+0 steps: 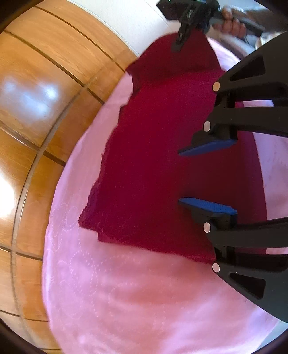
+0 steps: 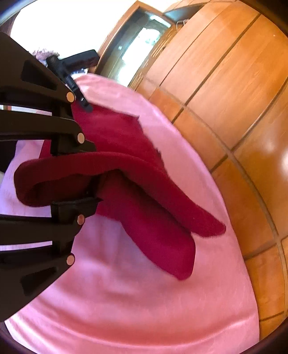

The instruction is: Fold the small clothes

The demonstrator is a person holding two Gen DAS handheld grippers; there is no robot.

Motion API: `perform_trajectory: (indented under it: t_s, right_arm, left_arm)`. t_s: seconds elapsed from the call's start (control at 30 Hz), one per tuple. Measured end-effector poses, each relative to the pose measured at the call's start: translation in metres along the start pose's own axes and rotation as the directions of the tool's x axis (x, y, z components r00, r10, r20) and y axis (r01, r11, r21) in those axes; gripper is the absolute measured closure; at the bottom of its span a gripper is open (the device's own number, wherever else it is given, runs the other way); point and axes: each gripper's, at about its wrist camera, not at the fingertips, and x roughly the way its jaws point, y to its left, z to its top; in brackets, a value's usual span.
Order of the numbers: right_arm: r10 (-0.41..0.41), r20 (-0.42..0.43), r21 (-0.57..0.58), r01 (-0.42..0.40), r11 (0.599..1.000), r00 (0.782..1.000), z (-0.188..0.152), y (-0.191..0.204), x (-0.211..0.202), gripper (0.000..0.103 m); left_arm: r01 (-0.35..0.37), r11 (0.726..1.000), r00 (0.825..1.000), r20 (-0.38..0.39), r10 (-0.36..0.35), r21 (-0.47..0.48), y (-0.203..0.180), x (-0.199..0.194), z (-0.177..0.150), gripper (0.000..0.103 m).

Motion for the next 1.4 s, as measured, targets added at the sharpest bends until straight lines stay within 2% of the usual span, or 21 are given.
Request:
perform_trajectory:
  t_s: [0.1,0.2,0.33,0.47,0.57,0.7,0.77,0.87,0.9,0.97,1.03,1.1,1.17,1.3,1.4]
  right_arm:
    - [0.068,0.005,-0.036,-0.067,0.997,0.998,0.009,0.028,0.006,0.08]
    - [0.144,-0.004,-0.096,-0.144,0.985,0.99,0.016,0.065,0.018,0.08]
    - [0.214,-0.086,-0.167,-0.226,0.96,0.973,0.011,0.112,0.058,0.08]
    - [0.195,-0.196,-0.207,-0.235,0.949,0.961,-0.01,0.14,0.116,0.08]
    - [0.138,-0.274,-0.25,-0.209,0.945,0.952,-0.033,0.152,0.156,0.08]
    - [0.071,-0.268,-0.349,-0.165,0.922,0.961,-0.051,0.163,0.167,0.079]
    - [0.047,-0.244,-0.424,-0.15,0.893,0.969,-0.056,0.17,0.165,0.075]
    - [0.063,-0.23,-0.492,-0.172,0.854,0.971,-0.067,0.176,0.156,0.053]
    - [0.08,-0.23,-0.507,-0.19,0.841,0.97,-0.072,0.178,0.151,0.047]
    - [0.124,-0.239,-0.529,-0.236,0.815,0.963,-0.081,0.182,0.141,0.039]
    - [0.157,-0.263,-0.523,-0.277,0.806,0.952,-0.089,0.184,0.133,0.036]
    - [0.162,-0.267,-0.532,-0.286,0.797,0.95,-0.097,0.18,0.12,0.036]
    - [0.146,-0.262,-0.542,-0.271,0.796,0.954,-0.101,0.175,0.112,0.036]
    - [0.099,-0.21,-0.532,-0.199,0.823,0.973,-0.099,0.154,0.089,0.037]
    - [0.053,-0.16,-0.505,-0.128,0.853,0.986,-0.094,0.133,0.068,0.037]
  left_arm:
    - [0.062,0.996,0.998,0.004,-0.062,-0.061,0.009,-0.006,0.003,0.065]
    - [0.15,0.982,0.989,0.026,-0.148,-0.111,0.018,-0.018,0.01,0.065]
    - [0.248,0.955,0.968,0.078,-0.238,-0.162,0.031,-0.037,0.019,0.065]
    - [0.344,0.902,0.939,0.124,-0.322,-0.261,0.055,-0.048,0.023,0.065]
    - [0.354,0.892,0.935,0.14,-0.327,-0.282,0.067,-0.055,0.024,0.065]
    - [0.384,0.875,0.923,0.119,-0.365,-0.295,0.073,-0.054,0.028,0.061]
    - [0.383,0.874,0.924,0.106,-0.368,-0.301,0.073,-0.051,0.033,0.054]
    - [0.413,0.853,0.909,0.098,-0.404,-0.319,0.073,-0.043,0.043,0.044]
    - [0.414,0.854,0.909,0.088,-0.409,-0.313,0.069,-0.04,0.048,0.042]
    - [0.403,0.862,0.912,0.061,-0.405,-0.308,0.066,-0.033,0.056,0.032]
    - [0.388,0.871,0.917,0.031,-0.398,-0.301,0.065,-0.027,0.061,0.032]
    - [0.354,0.891,0.927,-0.017,-0.374,-0.285,0.059,-0.021,0.066,0.032]
    - [0.317,0.909,0.936,-0.063,-0.345,-0.271,0.054,-0.012,0.07,0.032]
    - [0.26,0.93,0.945,-0.129,-0.3,-0.26,0.048,0.003,0.074,0.032]
    - [0.219,0.951,0.953,-0.159,-0.256,-0.219,0.037,0.008,0.076,0.038]
